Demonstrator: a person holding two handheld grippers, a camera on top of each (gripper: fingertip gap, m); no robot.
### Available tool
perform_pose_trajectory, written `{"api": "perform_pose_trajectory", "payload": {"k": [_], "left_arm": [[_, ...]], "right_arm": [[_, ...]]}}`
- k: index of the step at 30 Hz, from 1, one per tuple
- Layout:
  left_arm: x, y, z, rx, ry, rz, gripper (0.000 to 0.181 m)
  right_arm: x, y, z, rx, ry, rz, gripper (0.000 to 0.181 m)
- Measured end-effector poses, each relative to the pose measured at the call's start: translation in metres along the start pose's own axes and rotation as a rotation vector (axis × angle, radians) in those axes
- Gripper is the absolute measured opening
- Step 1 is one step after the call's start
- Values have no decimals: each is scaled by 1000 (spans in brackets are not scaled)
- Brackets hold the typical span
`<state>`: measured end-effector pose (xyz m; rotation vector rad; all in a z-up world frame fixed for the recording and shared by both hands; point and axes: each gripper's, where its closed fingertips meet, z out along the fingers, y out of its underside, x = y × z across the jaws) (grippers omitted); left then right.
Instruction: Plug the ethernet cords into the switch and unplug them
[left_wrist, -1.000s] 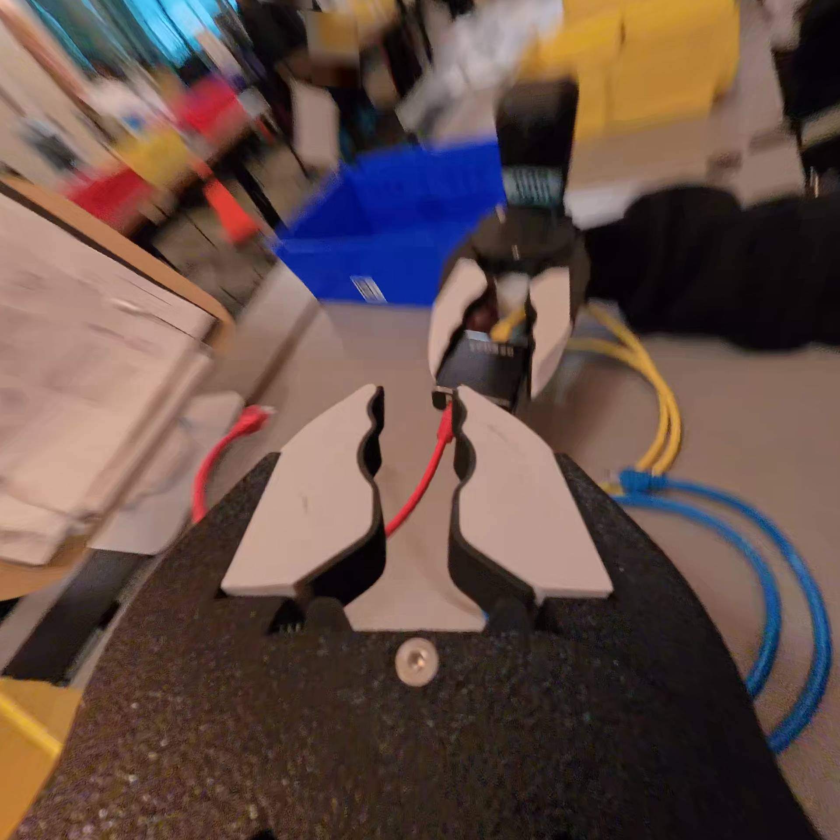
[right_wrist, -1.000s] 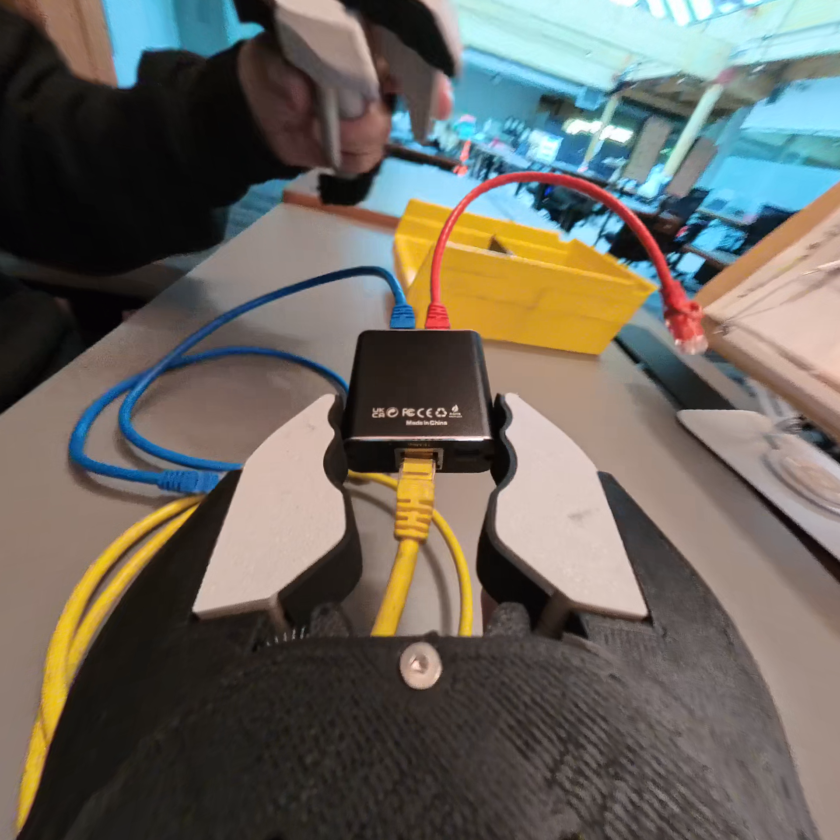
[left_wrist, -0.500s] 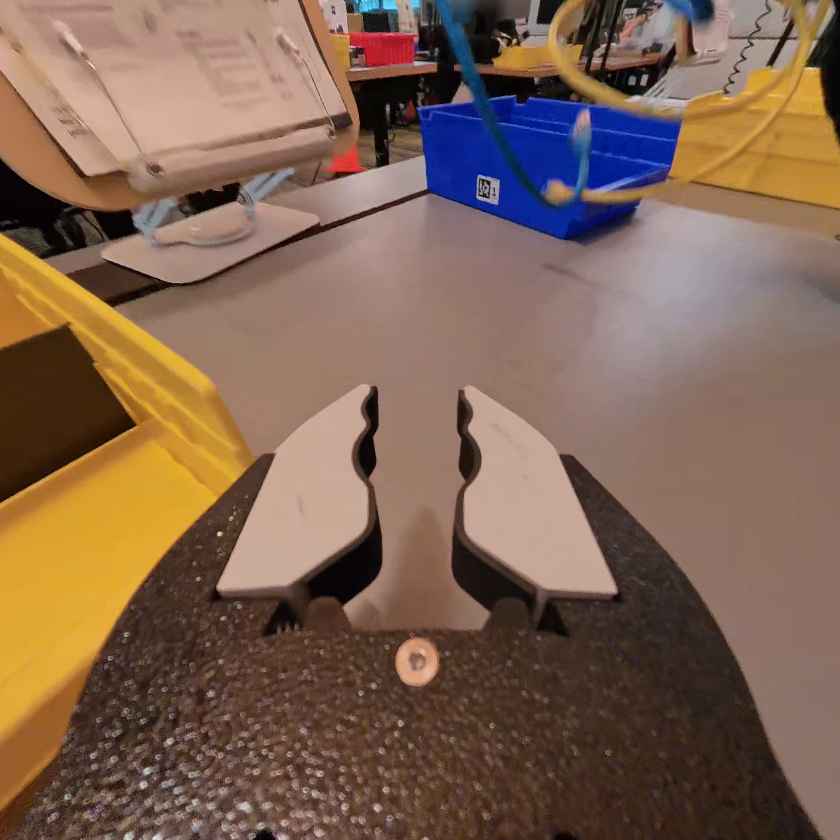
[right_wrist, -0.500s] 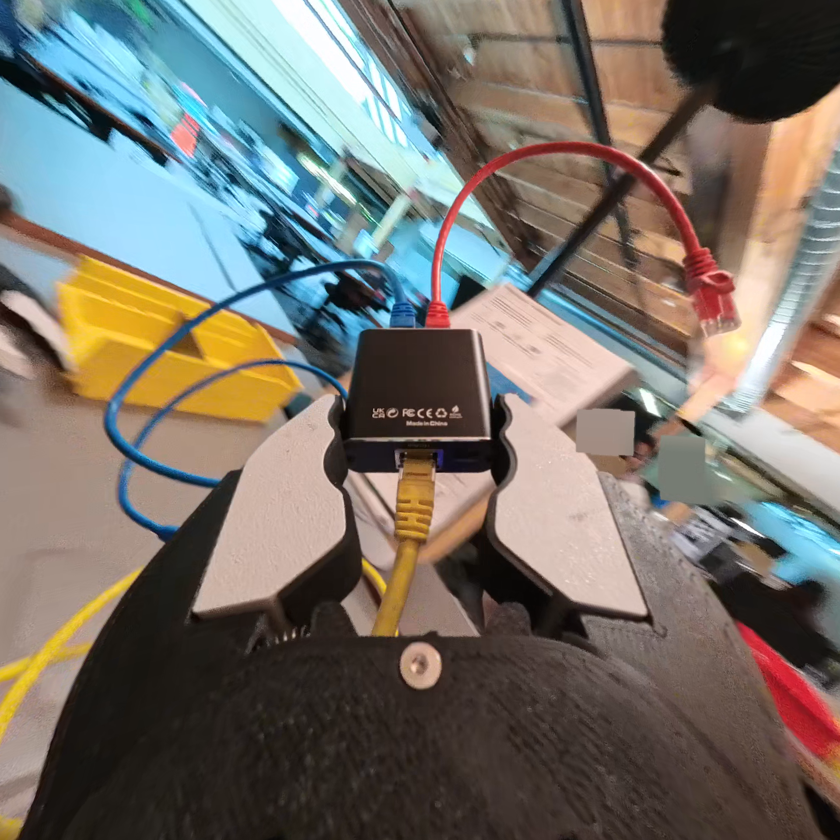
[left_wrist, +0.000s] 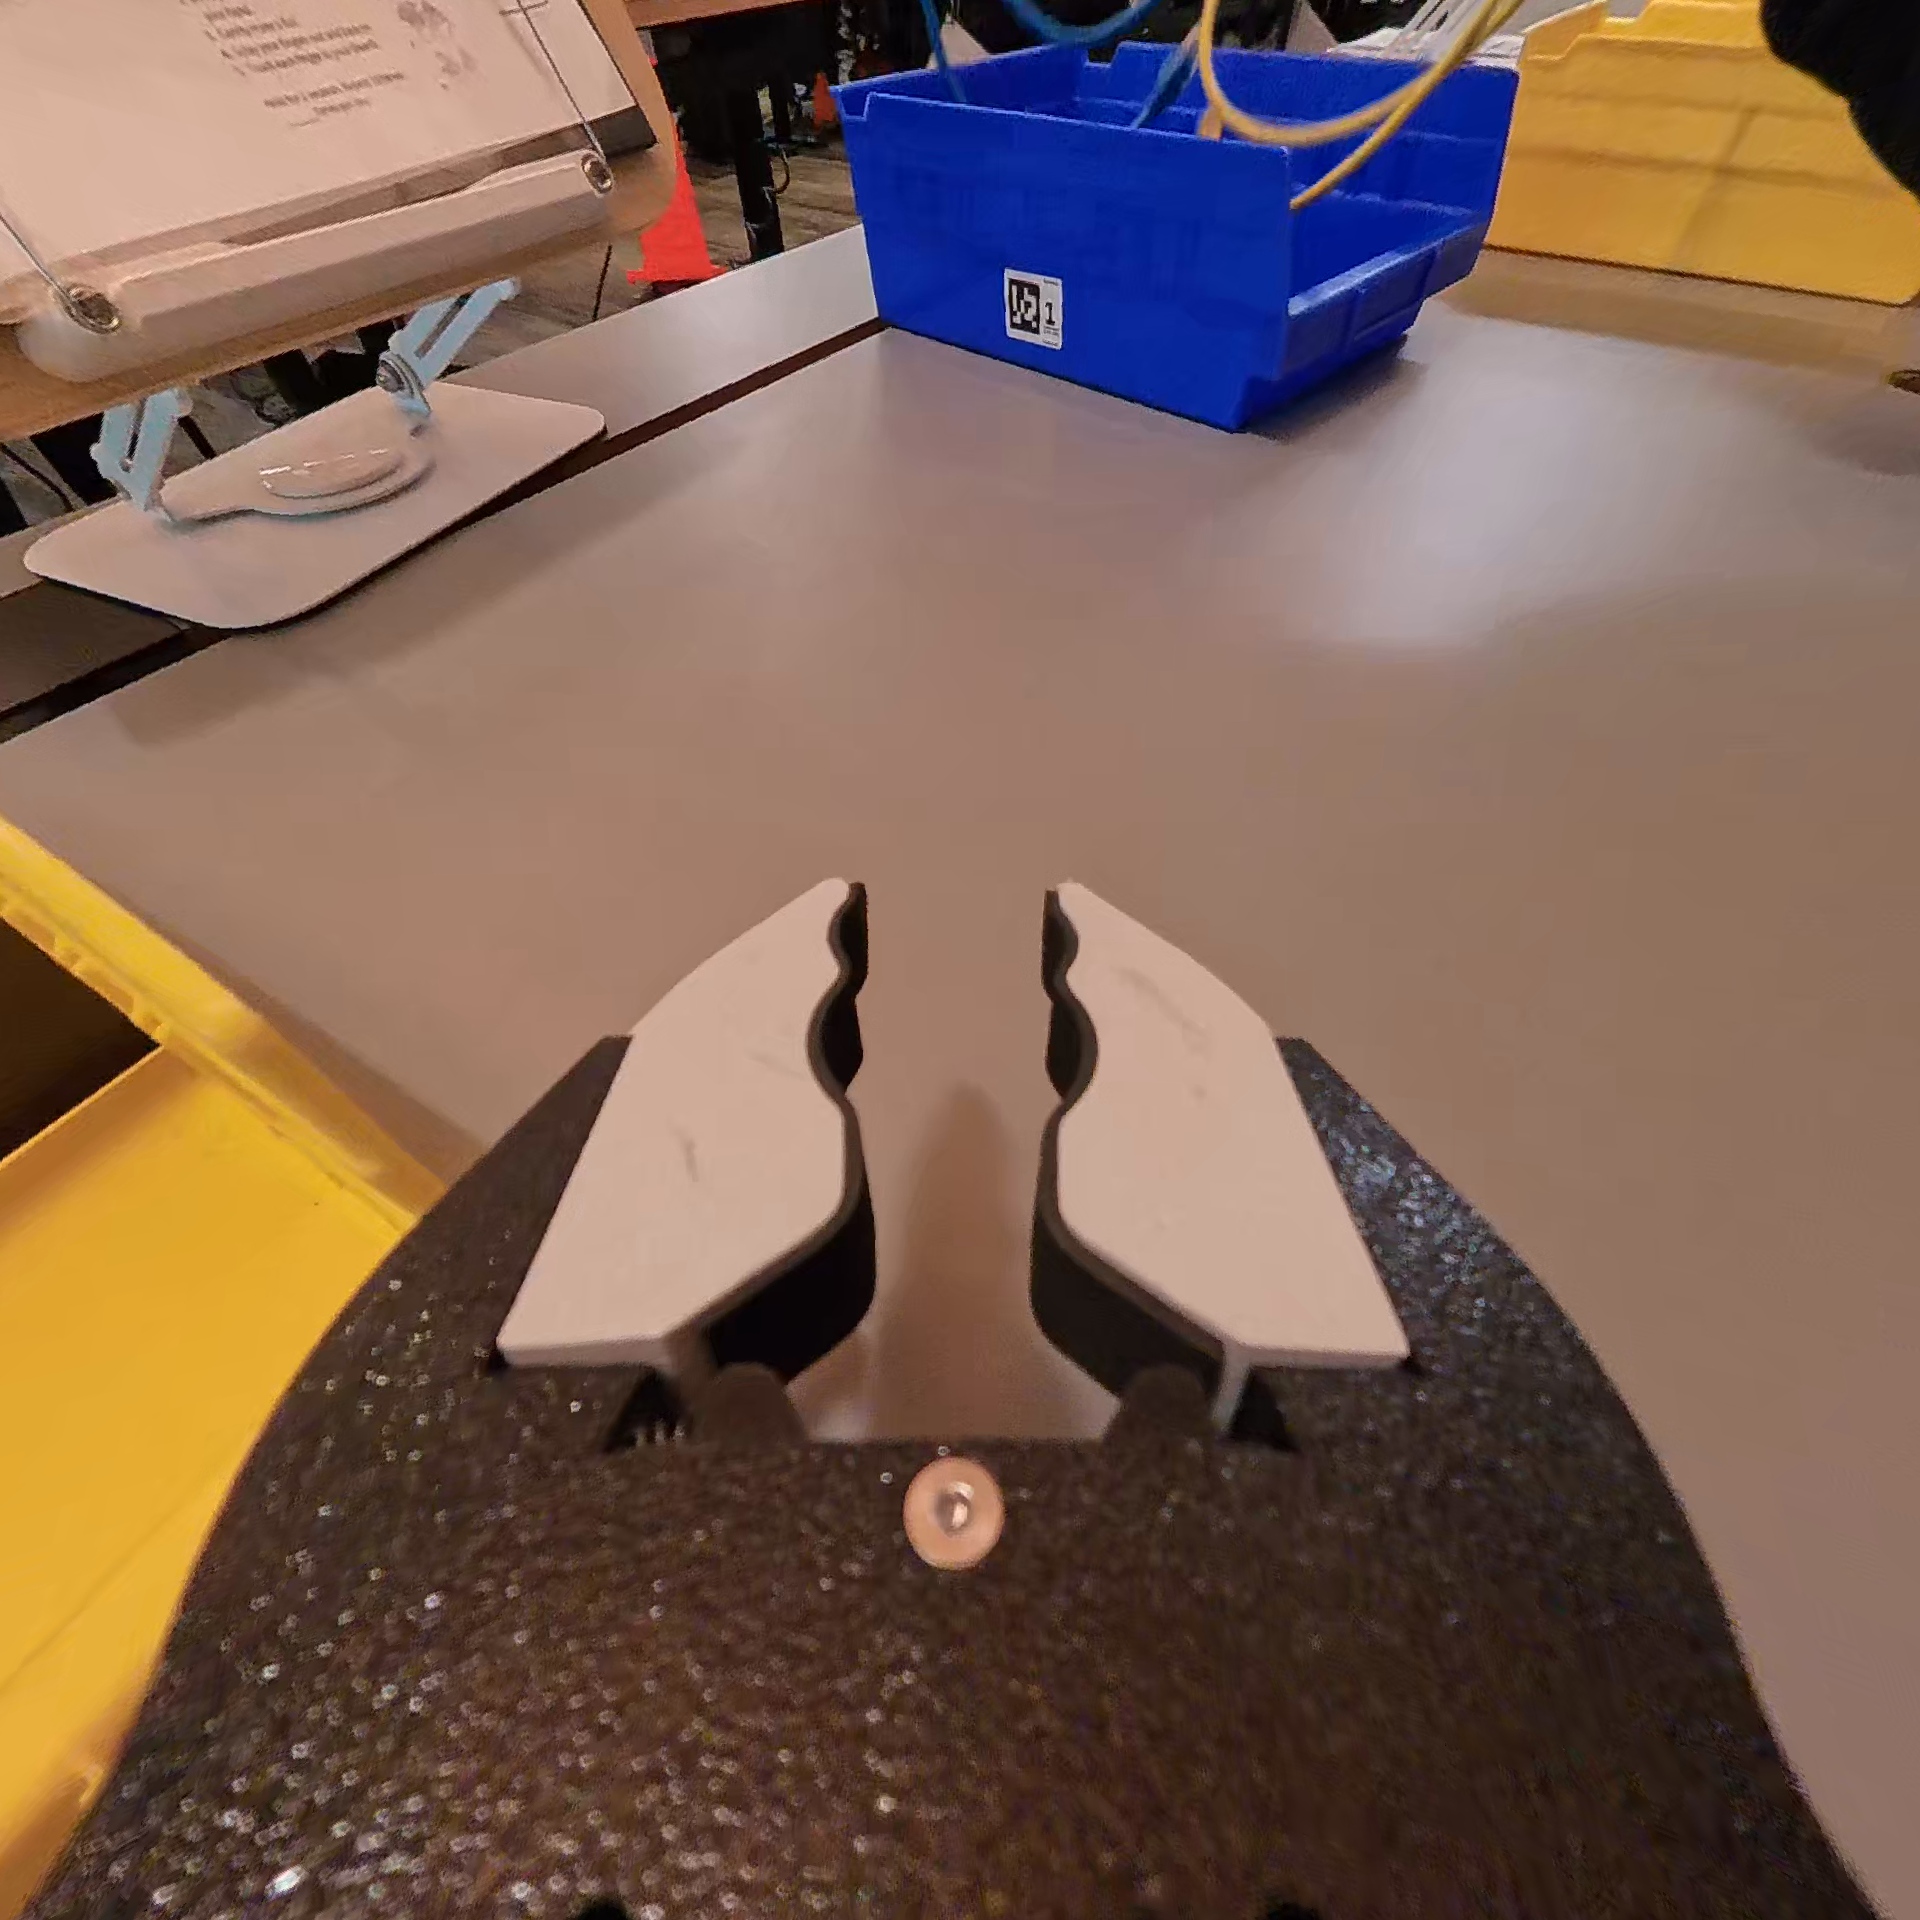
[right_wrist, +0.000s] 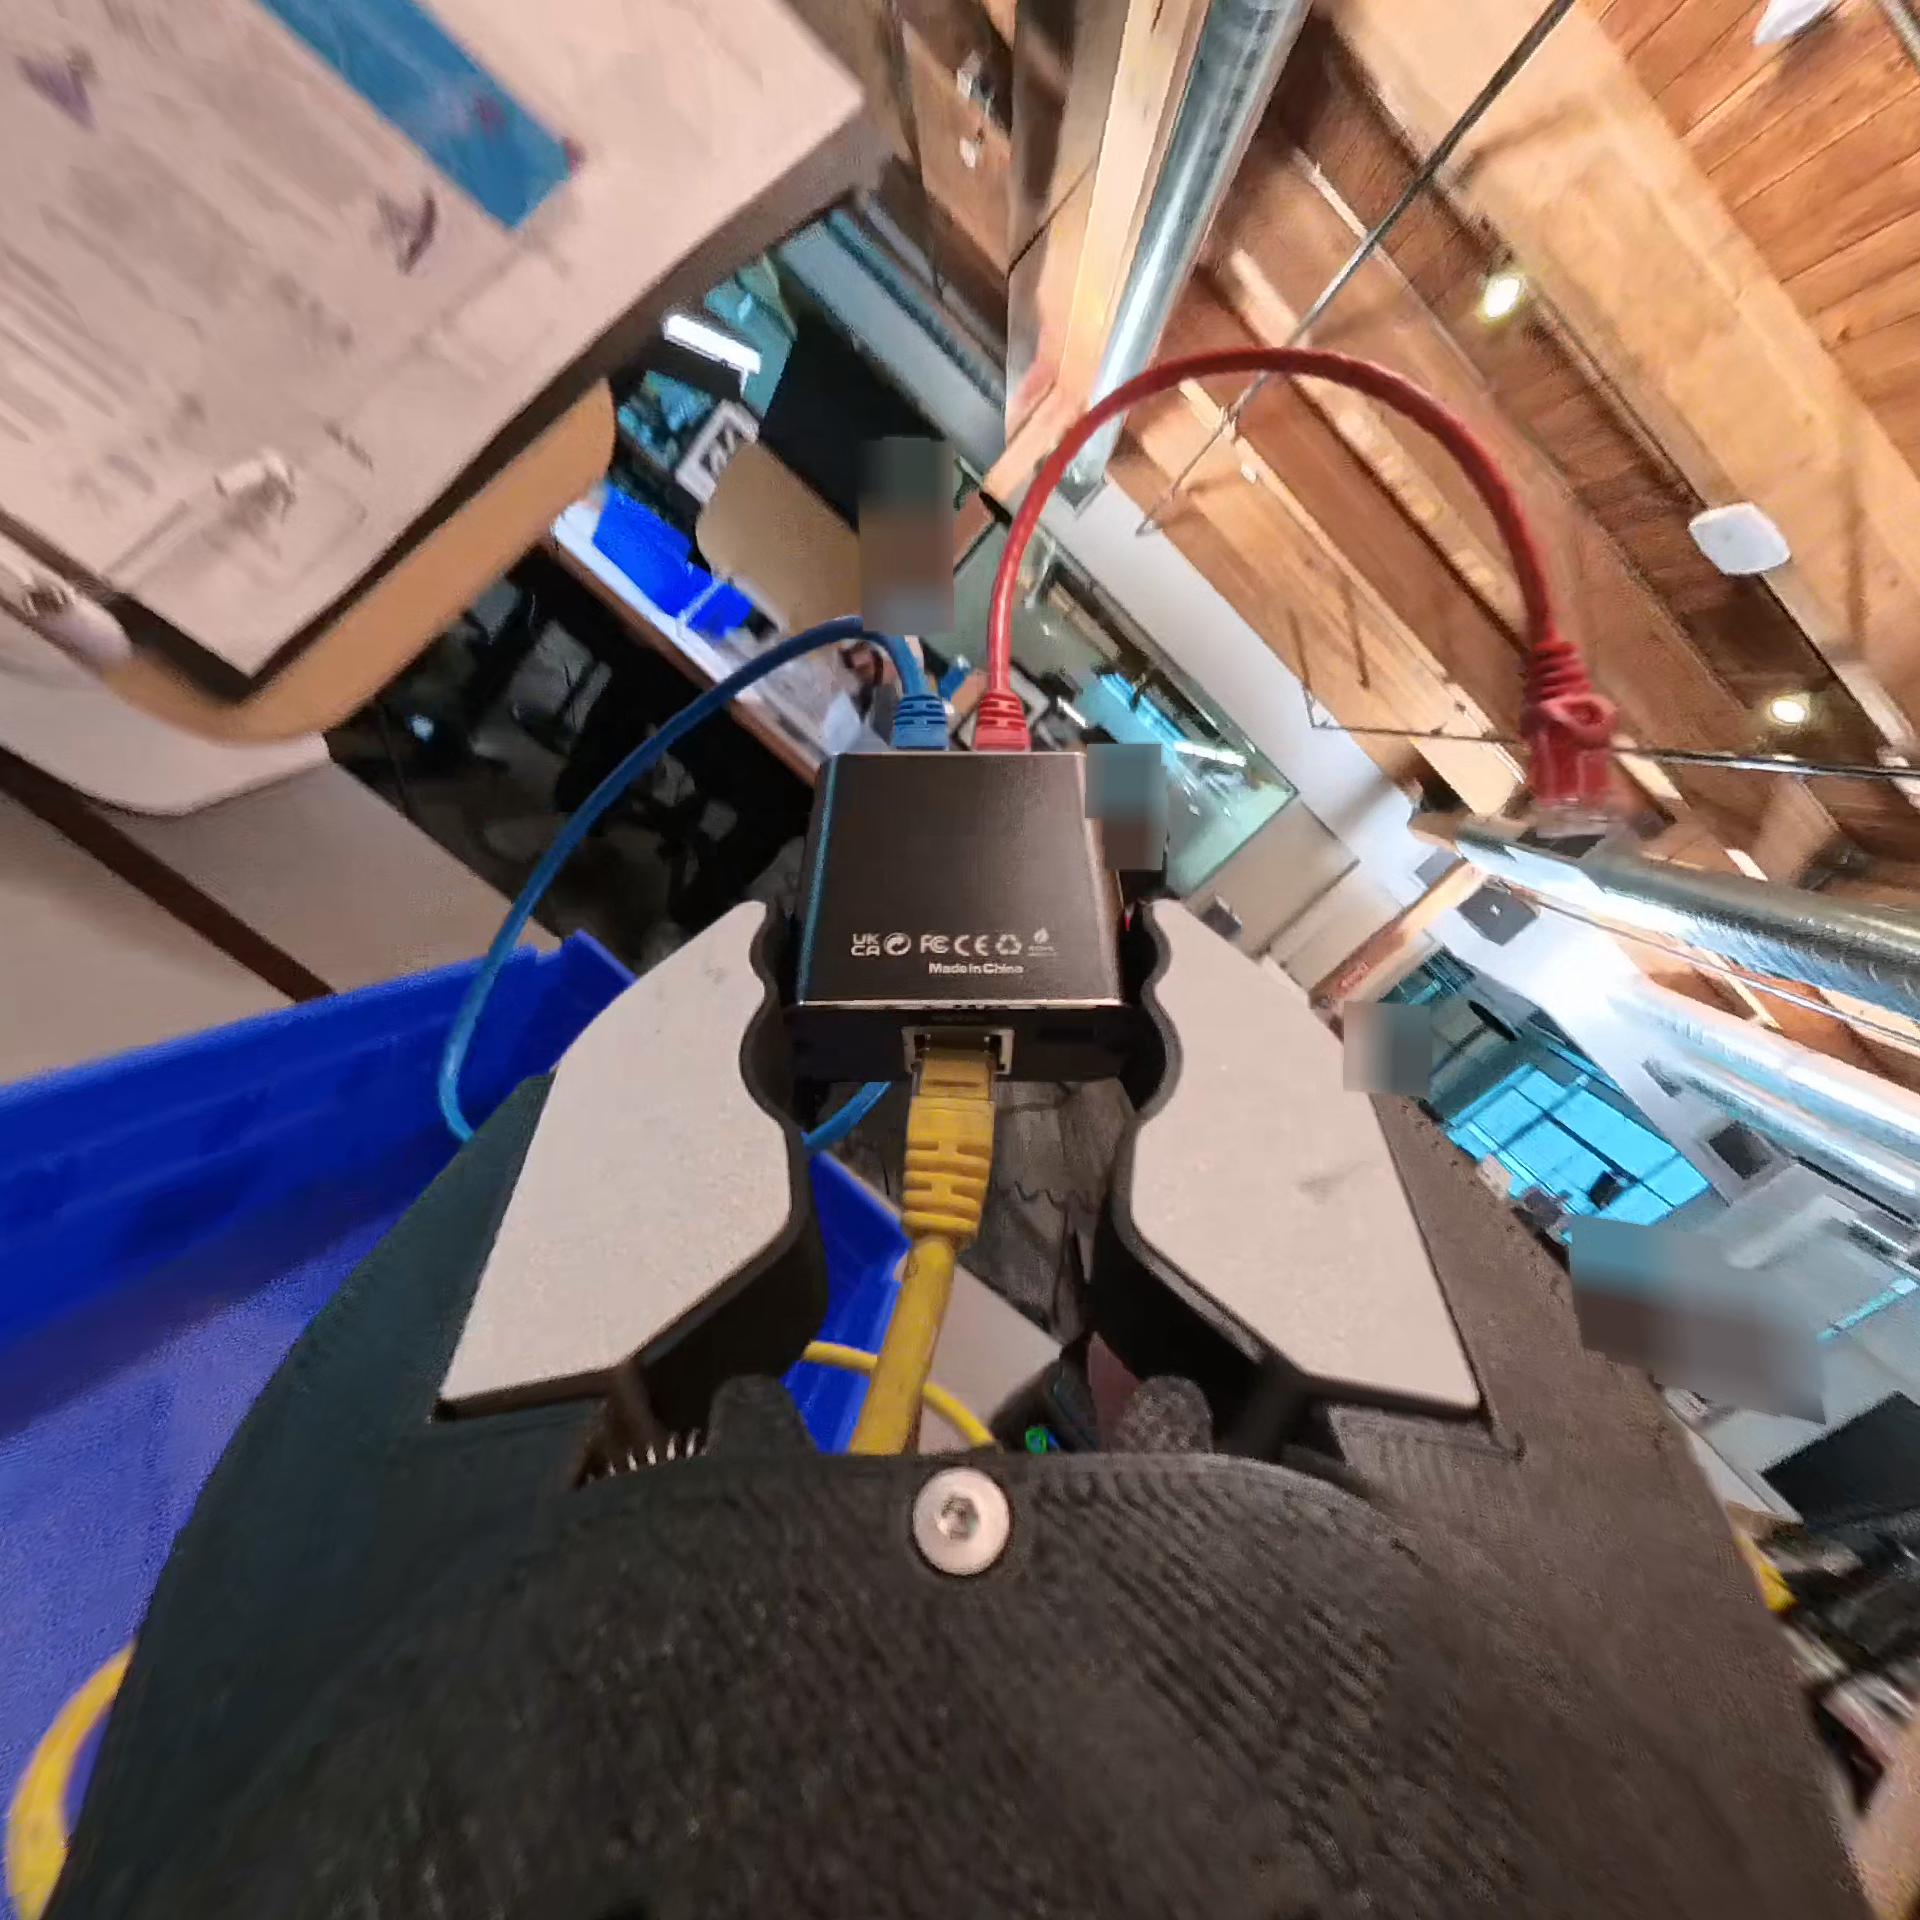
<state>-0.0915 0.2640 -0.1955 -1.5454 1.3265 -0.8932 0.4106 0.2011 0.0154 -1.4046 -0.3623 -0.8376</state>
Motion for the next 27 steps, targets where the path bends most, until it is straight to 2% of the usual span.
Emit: {"api": "perform_pose_trajectory", "payload": {"k": [6,10,12,14,18,20,22,24,27], "left_arm": [[1,3,2,-23,5,5,31],[3,2,2,-20,5,22,31],[3,2,1,-12,4,24,30],[2,2,1,-13,6,16,30],[2,5,4,-45,17,-4,31],[1,8,6,-65,13,-4,31],[1,10,8,-87,6,5,30],[3,14,11,-112,11,23,30],[6,19,15,-162,23,44,30]], "right_arm": [[-54,54,20,-263,1,-57,62],[-87,96,16,-477,-83,-68,63],[-88,109,11,-547,-87,-66,62],[-100,122,7,-616,-211,-21,64],[-123,129,-7,-648,-464,152,65],[-119,143,-21,-743,-526,140,61],[-109,156,-32,-800,-544,10,58],[-99,153,-37,-775,-527,-53,59],[-88,140,-45,-736,-506,11,59]]}}
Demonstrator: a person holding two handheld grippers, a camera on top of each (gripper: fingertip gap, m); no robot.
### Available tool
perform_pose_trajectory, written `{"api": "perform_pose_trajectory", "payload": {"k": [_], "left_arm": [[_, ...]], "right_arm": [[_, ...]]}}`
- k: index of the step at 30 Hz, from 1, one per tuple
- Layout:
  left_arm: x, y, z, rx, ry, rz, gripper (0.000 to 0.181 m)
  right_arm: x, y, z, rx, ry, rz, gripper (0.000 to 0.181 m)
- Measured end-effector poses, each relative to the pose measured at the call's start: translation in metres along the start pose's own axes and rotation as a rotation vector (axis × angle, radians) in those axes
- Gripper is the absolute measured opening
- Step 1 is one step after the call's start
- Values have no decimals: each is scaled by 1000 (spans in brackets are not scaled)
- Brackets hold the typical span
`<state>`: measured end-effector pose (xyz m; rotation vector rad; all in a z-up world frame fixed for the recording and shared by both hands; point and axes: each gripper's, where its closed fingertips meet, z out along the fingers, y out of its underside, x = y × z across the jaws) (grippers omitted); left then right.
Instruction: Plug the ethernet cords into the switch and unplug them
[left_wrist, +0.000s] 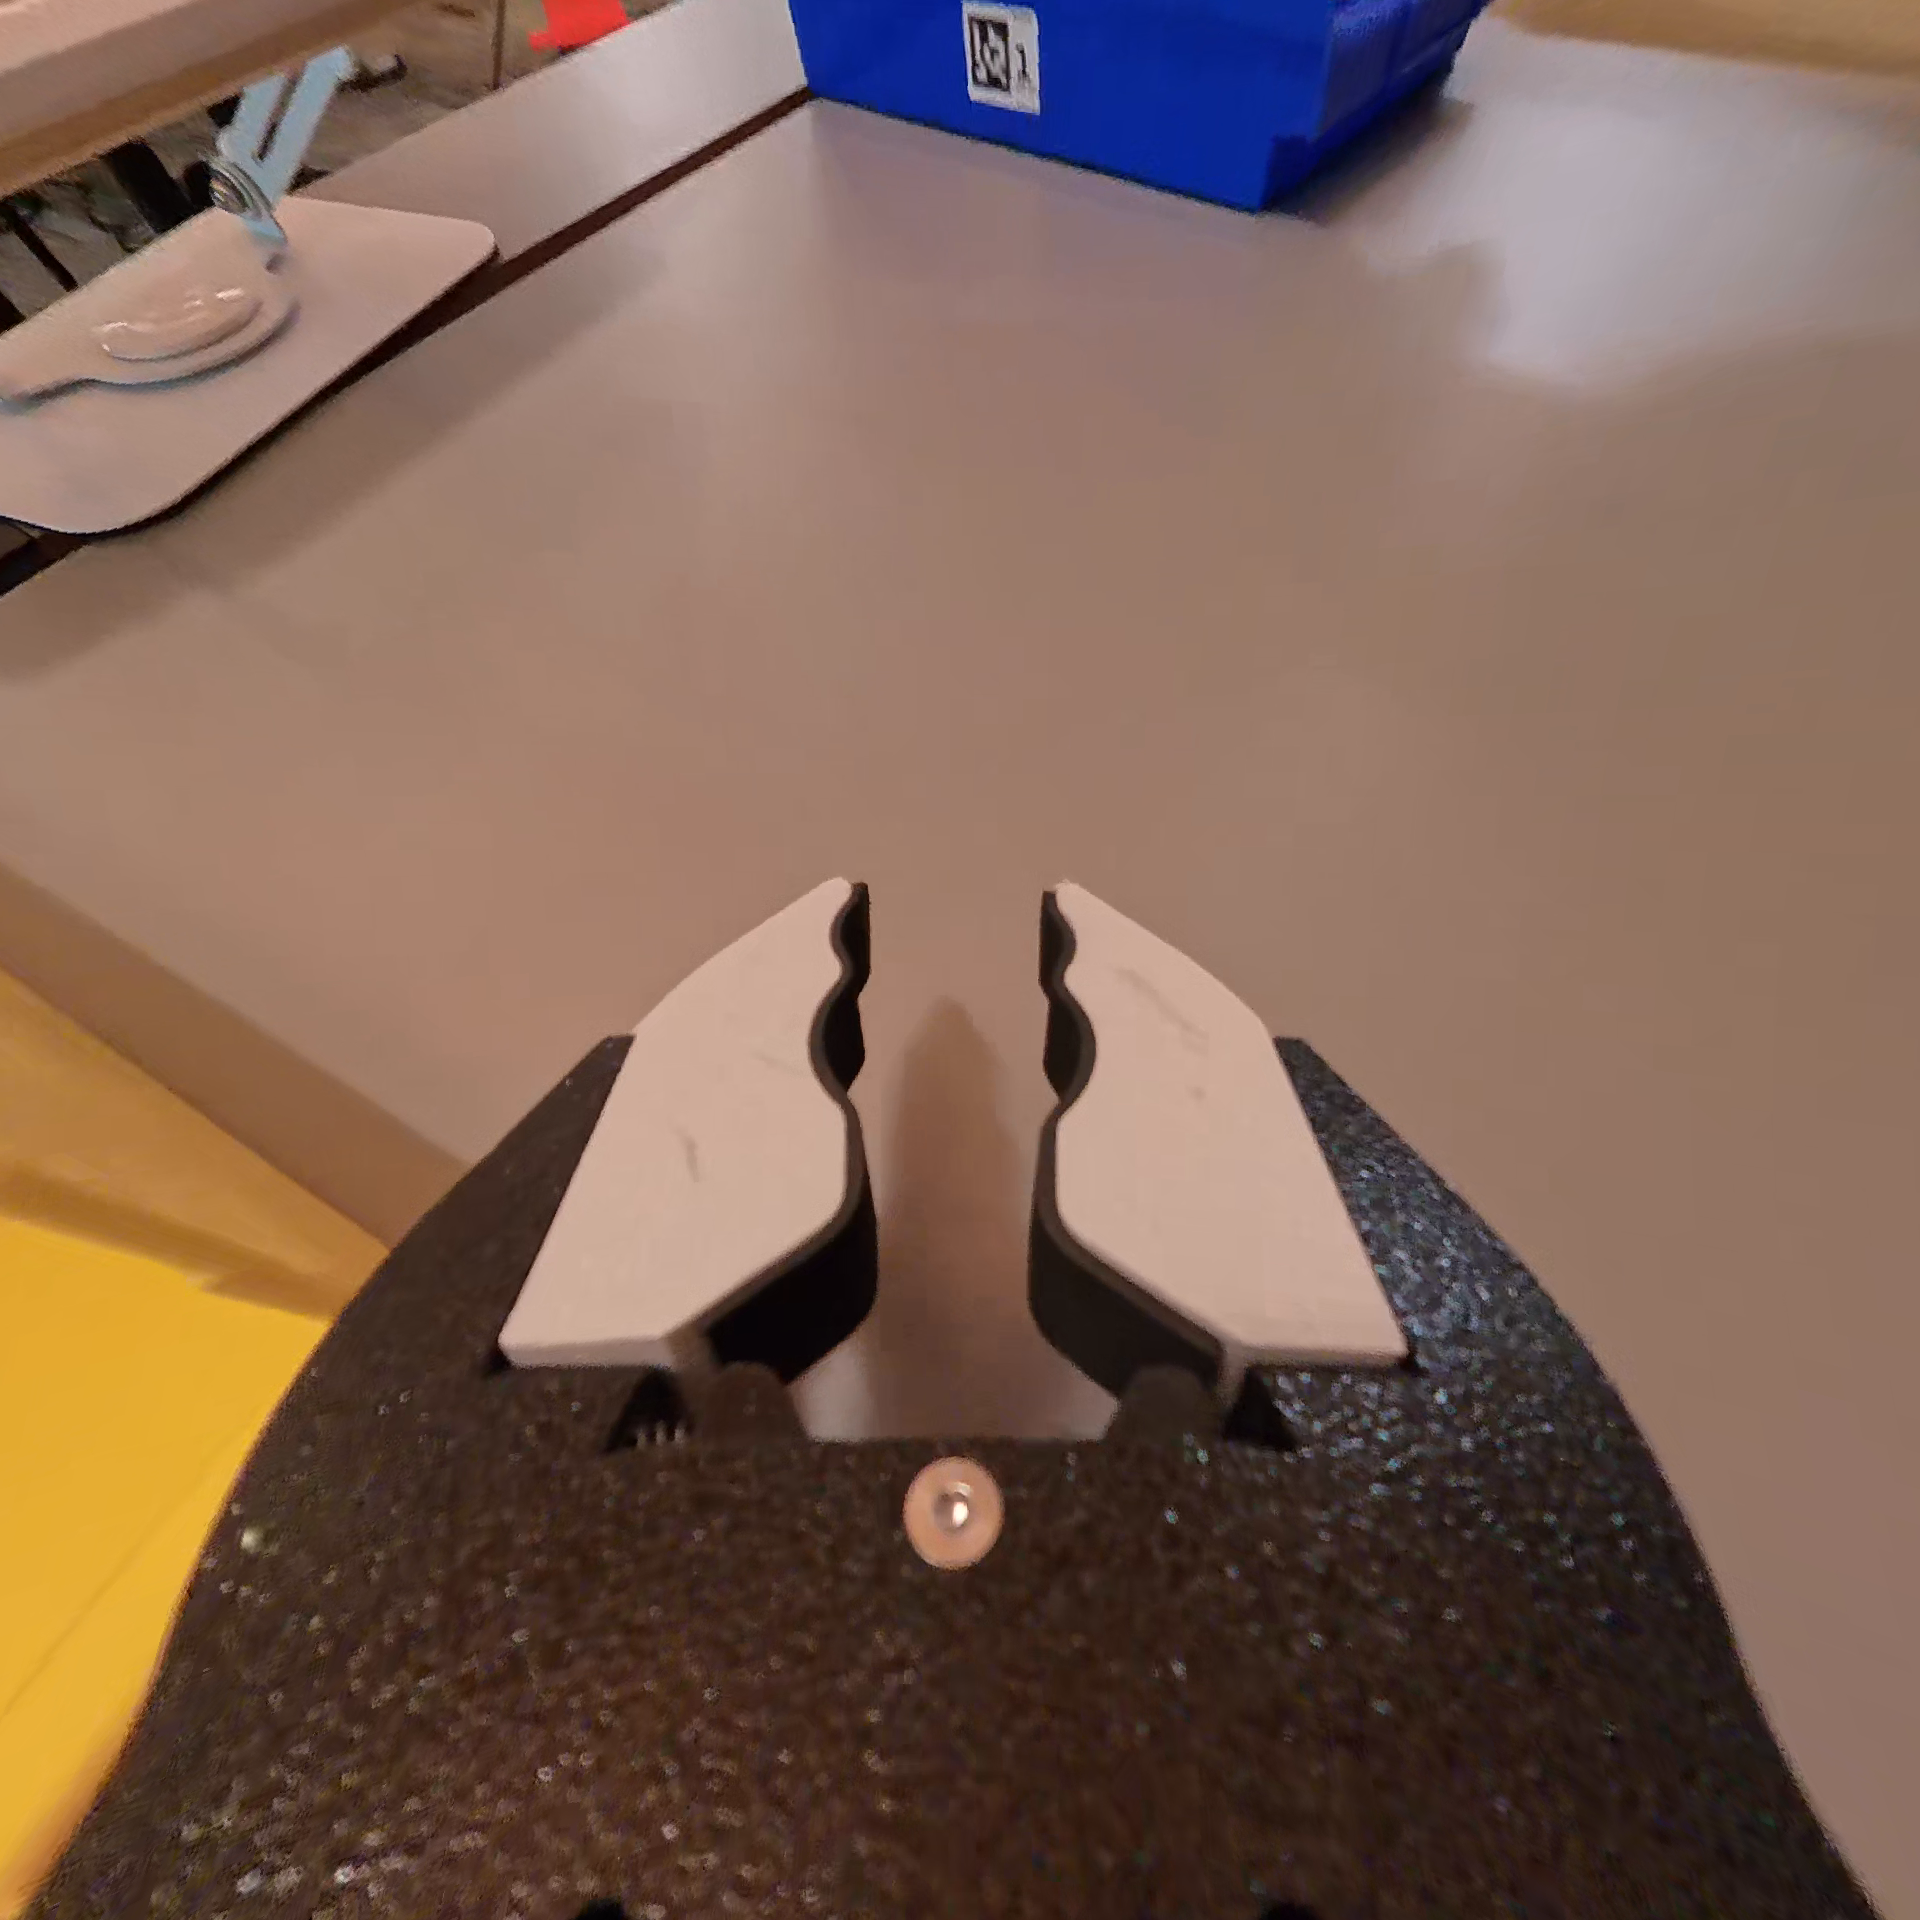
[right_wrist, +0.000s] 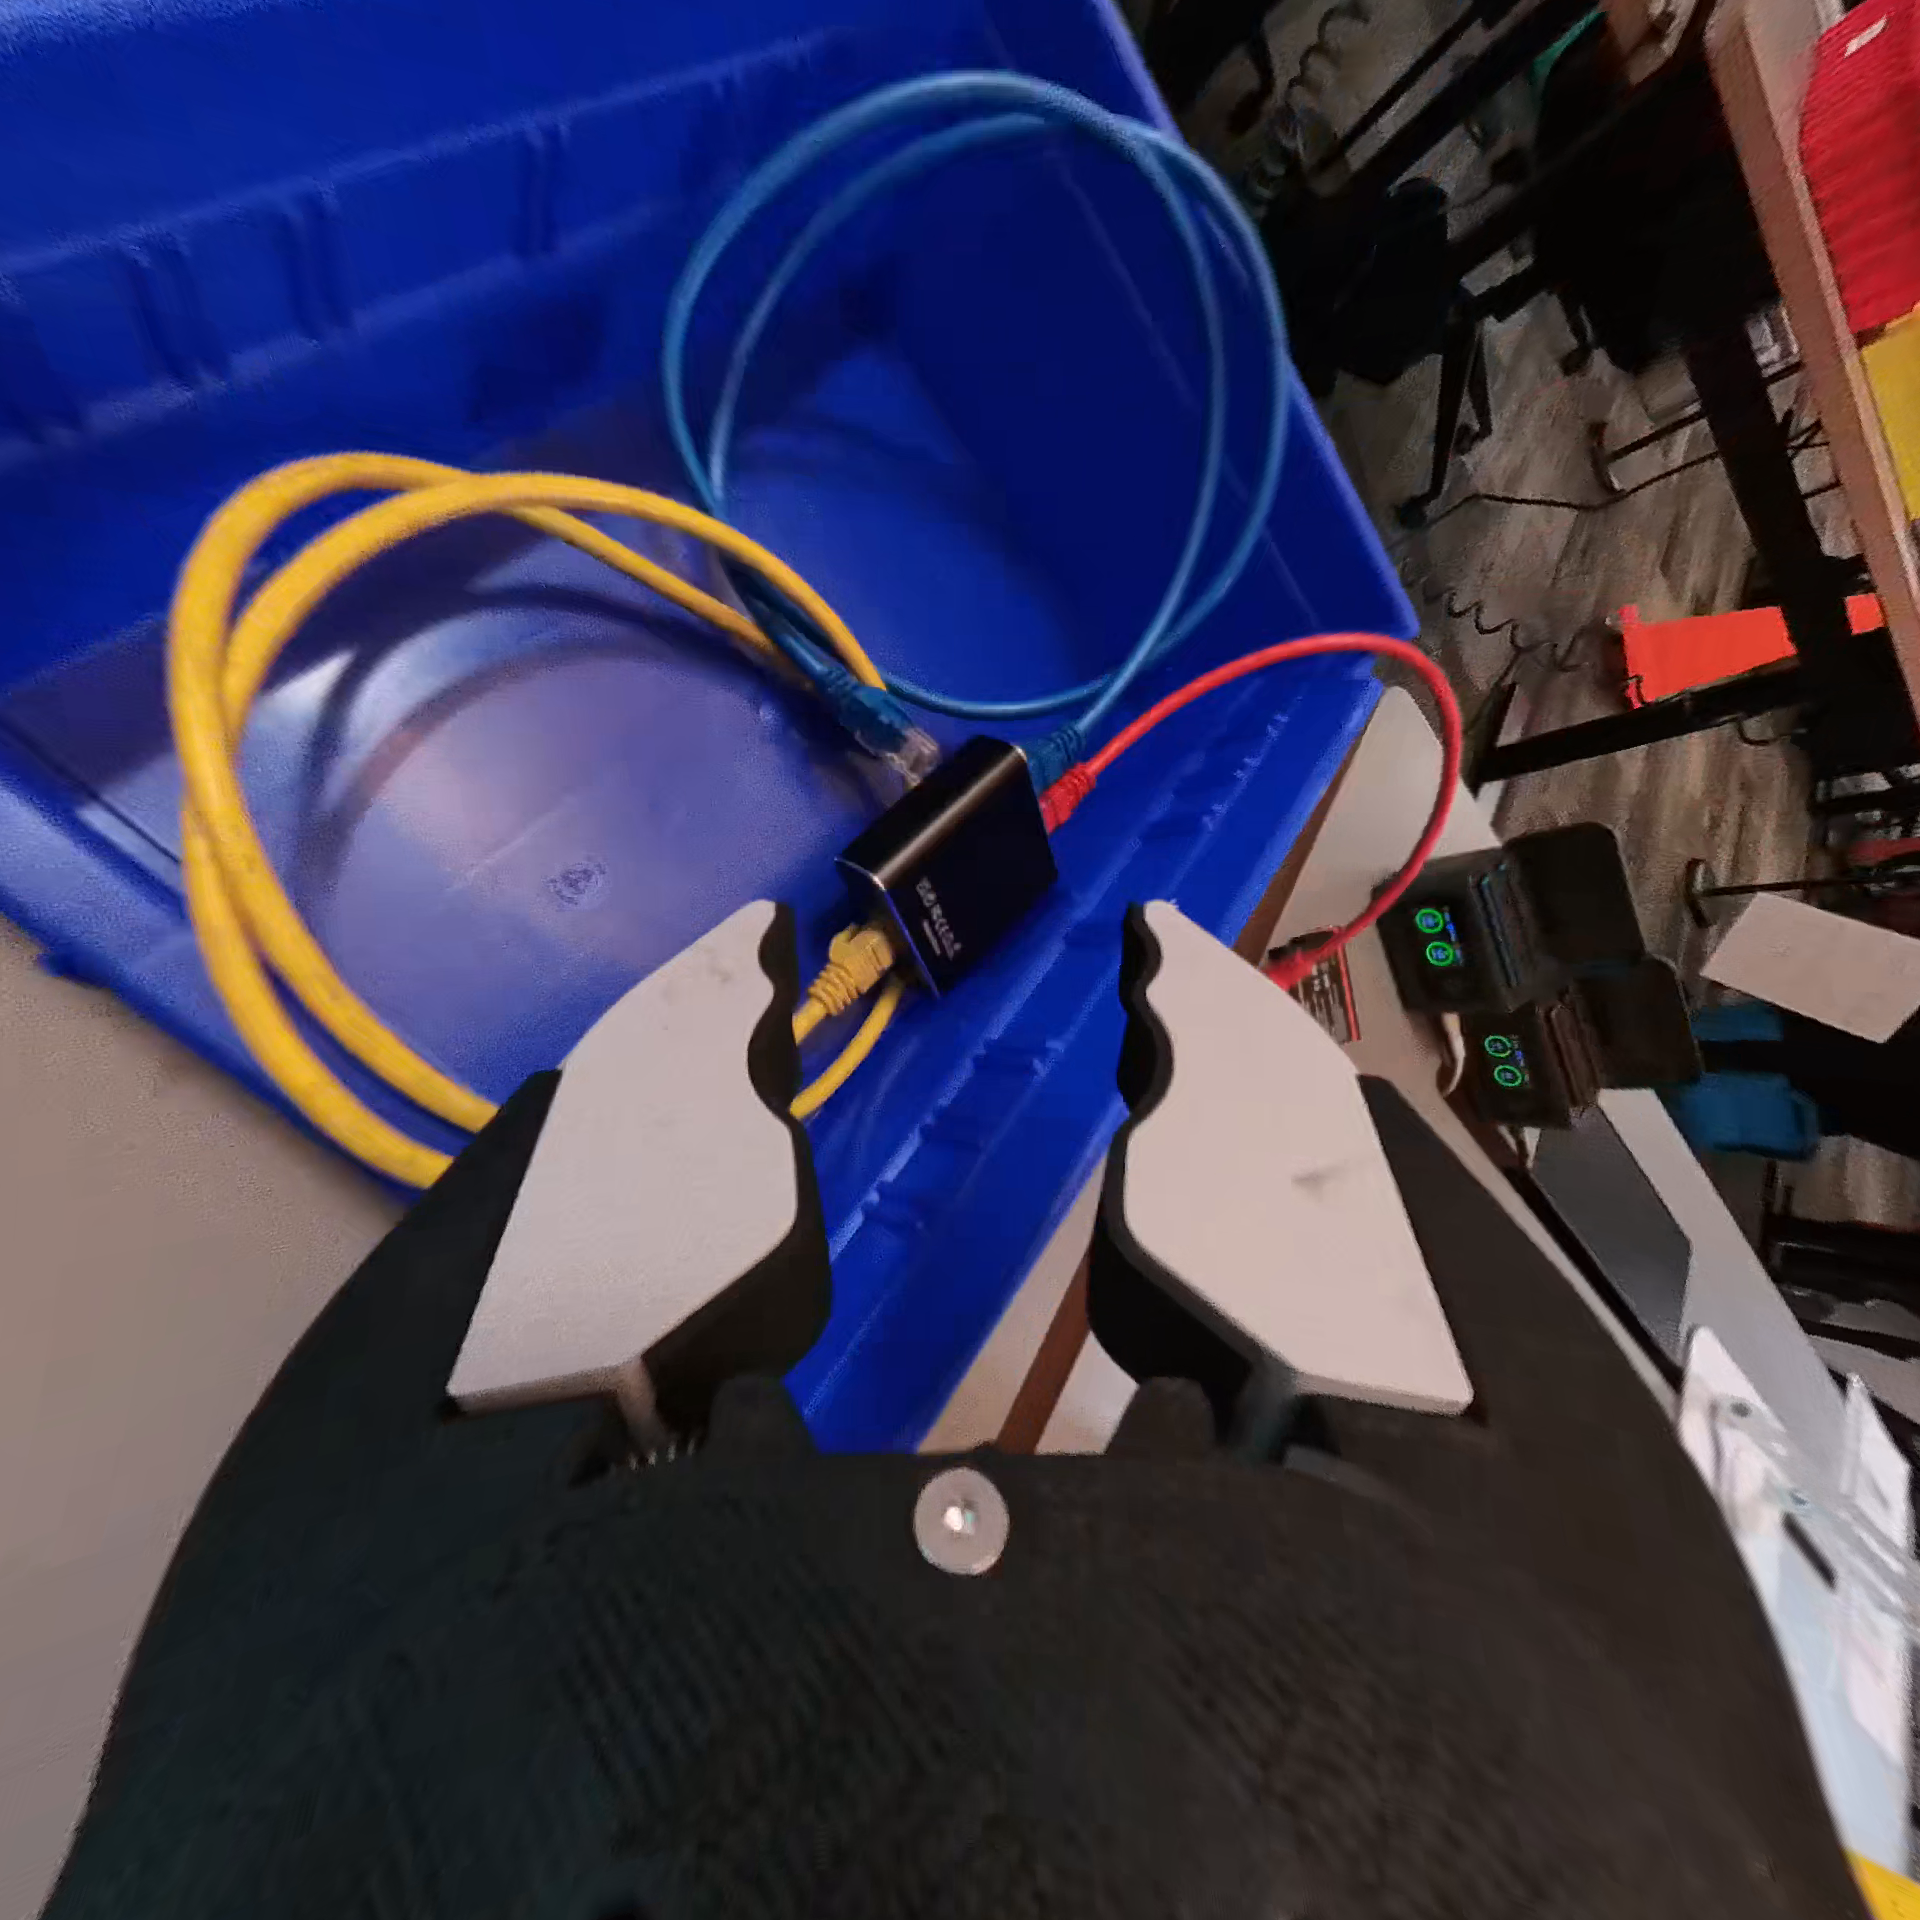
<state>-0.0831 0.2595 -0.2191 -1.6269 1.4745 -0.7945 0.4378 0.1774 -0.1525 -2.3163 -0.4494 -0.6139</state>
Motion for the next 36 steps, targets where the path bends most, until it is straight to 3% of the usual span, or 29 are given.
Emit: {"api": "perform_pose_trajectory", "payload": {"k": [5,12,16,19,24,27,29,30,31,32,33,36], "left_arm": [[4,9,13,-102,-4,39,30],[52,-33,55,-19,123,103,37],[87,-91,112,67,199,60,57],[104,-126,170,23,203,-11,65],[109,-173,260,-11,69,-99,73],[92,-205,291,72,-78,-135,76],[83,-211,306,72,-125,-151,75],[84,-212,311,70,-106,-140,65],[84,-212,312,70,-104,-124,36],[72,-210,309,73,-186,-100,25],[60,-207,303,75,-255,-53,18],[33,-191,278,81,-297,-125,6]], "right_arm": [[-7,7,-38,61,28,79,63],[-38,39,-88,173,162,419,59],[-79,42,-102,282,189,593,58],[-101,52,-103,305,232,682,58],[-114,58,-98,322,204,722,57],[-107,56,-103,348,226,730,57],[-110,50,-103,375,201,728,57],[-111,49,-102,376,191,725,57],[-112,48,-102,374,185,722,57],[-112,48,-103,374,184,721,57],[-111,46,-104,377,185,719,57],[-108,37,-113,410,190,713,57]]}}
